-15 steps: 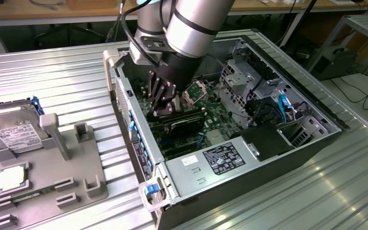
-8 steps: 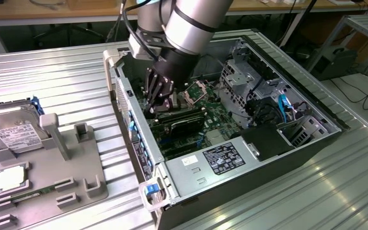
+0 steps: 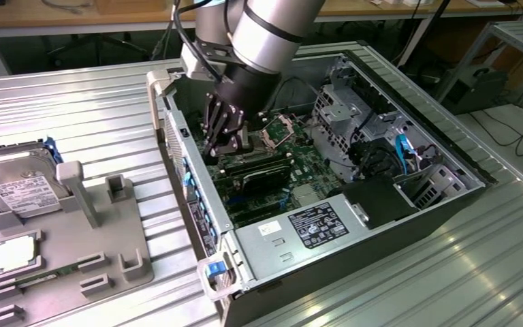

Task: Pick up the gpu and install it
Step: 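Press down on the gpu until it lock into place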

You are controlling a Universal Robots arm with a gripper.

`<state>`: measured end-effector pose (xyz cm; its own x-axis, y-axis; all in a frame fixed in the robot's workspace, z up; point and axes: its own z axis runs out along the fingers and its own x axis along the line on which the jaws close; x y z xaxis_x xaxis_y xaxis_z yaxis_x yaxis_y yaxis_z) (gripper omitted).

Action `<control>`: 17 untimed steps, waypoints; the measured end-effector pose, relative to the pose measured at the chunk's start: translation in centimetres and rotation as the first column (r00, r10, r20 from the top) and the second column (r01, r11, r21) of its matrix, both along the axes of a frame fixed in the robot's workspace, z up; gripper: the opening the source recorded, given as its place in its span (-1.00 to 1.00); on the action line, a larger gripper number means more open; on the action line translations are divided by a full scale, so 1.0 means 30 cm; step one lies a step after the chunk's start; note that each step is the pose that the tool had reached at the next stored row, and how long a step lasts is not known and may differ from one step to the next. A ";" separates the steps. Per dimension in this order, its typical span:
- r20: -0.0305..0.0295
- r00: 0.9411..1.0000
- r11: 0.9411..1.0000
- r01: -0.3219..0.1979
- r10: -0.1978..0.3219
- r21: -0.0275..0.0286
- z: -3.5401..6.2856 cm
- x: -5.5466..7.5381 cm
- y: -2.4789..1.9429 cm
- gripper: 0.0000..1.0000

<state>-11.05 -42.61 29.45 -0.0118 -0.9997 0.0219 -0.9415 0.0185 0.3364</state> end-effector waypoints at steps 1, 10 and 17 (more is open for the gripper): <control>0.000 1.000 1.000 0.000 0.000 0.000 0.000 -0.001 0.000 -0.79; 0.000 1.000 1.000 0.000 0.000 0.000 -0.001 -0.009 -0.032 -0.79; 0.000 1.000 1.000 0.000 0.000 0.000 -0.004 -0.007 -0.040 -0.79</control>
